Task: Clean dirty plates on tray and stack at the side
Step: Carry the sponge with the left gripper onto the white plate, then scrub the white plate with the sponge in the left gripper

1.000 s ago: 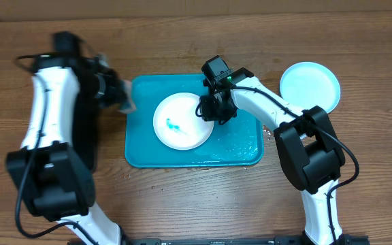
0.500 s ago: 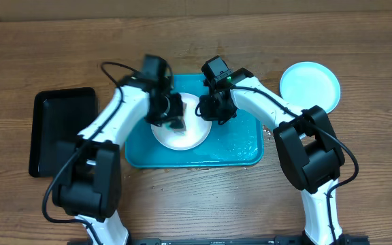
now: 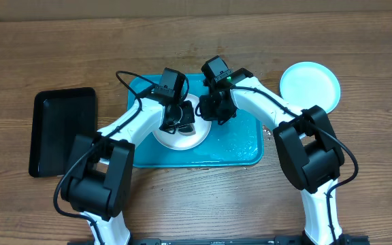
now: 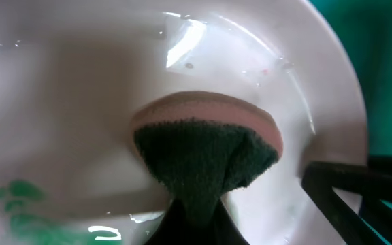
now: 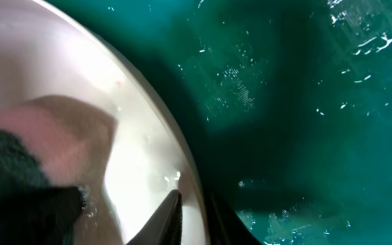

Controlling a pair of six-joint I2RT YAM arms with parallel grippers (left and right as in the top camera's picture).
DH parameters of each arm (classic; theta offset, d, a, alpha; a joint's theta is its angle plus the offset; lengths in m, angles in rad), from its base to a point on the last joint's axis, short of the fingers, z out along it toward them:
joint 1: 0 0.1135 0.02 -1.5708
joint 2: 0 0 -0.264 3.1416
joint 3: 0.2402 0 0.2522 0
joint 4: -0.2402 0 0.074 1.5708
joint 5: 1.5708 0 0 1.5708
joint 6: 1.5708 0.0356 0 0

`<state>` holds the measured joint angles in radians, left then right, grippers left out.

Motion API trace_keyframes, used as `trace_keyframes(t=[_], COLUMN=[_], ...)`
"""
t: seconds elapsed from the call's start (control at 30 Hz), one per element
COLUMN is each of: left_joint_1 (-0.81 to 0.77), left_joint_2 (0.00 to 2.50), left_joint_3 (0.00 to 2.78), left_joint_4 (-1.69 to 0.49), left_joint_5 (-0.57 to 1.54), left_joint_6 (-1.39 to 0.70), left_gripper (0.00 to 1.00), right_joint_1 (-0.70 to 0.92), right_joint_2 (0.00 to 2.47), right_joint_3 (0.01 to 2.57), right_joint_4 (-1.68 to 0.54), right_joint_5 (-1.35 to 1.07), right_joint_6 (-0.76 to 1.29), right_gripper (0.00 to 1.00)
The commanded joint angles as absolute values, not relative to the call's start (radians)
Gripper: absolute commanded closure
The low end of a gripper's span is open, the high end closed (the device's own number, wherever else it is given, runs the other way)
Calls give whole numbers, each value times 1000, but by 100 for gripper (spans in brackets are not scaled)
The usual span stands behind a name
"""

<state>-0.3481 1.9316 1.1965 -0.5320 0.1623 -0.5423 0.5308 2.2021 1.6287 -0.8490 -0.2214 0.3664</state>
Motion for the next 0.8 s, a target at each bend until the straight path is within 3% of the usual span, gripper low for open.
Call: trace_keyframes(t=[0.0, 0.43, 0.63, 0.77], left_joint_1=[-348, -288, -284, -284], left_joint_2=[2004, 2012, 2012, 2014], left_joint_3=[1184, 1293, 1358, 1361], left_joint_4=[-546, -773, -800, -758], left_joint_5=[19, -369, -362, -196], left_joint_6=[-559, -527, -517, -515], left_gripper=[96, 96, 96, 96], right_joint_1=[533, 533, 533, 533], right_joint_2=[2235, 2235, 2235, 2235], right_joint_3=[1625, 1625, 1625, 1625], right_joint_4=[-858, -872, -874, -873], right_joint_5=[-210, -210, -210, -210], right_joint_6=[375, 374, 374, 374], right_gripper=[84, 86, 93, 93])
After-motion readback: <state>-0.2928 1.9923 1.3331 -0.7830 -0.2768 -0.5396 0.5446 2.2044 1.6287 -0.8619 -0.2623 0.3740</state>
